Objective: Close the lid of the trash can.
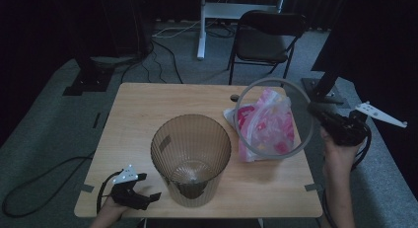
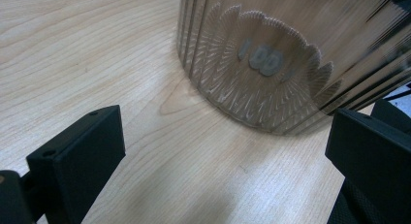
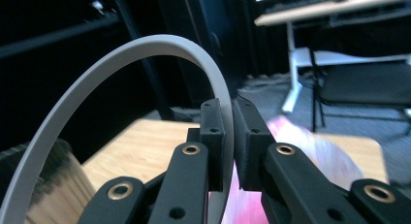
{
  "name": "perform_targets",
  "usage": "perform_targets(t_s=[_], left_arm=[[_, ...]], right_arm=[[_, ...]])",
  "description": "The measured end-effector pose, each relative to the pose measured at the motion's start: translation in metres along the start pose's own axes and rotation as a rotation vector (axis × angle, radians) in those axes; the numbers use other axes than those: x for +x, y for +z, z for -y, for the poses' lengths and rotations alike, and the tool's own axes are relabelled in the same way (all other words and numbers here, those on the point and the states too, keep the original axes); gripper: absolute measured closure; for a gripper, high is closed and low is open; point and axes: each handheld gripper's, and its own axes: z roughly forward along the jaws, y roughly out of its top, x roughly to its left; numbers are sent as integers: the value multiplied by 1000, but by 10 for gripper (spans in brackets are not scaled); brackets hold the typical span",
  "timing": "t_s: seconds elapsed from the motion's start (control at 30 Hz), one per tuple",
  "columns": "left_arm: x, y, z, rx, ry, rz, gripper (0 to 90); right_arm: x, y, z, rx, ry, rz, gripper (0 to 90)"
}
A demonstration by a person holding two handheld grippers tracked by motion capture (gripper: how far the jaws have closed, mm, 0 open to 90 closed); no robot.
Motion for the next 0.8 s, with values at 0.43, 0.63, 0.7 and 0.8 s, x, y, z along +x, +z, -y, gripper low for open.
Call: perform_targets(t_s=[0.43,0.63,0.7,0.8], left_arm=[[0,0,1,1,2,1,7],[0,0,1,2,6,1,7],[1,-1,1,2,4,0,7],[1,-1,1,1,3,-1,7]], right_arm=[[54,42,-27,39,-73,-164,839],[80,68,-27,90,-92,-236,839],[88,78,-25,108,-97,-260,839],[100,91,-20,143,-108,-287,839]])
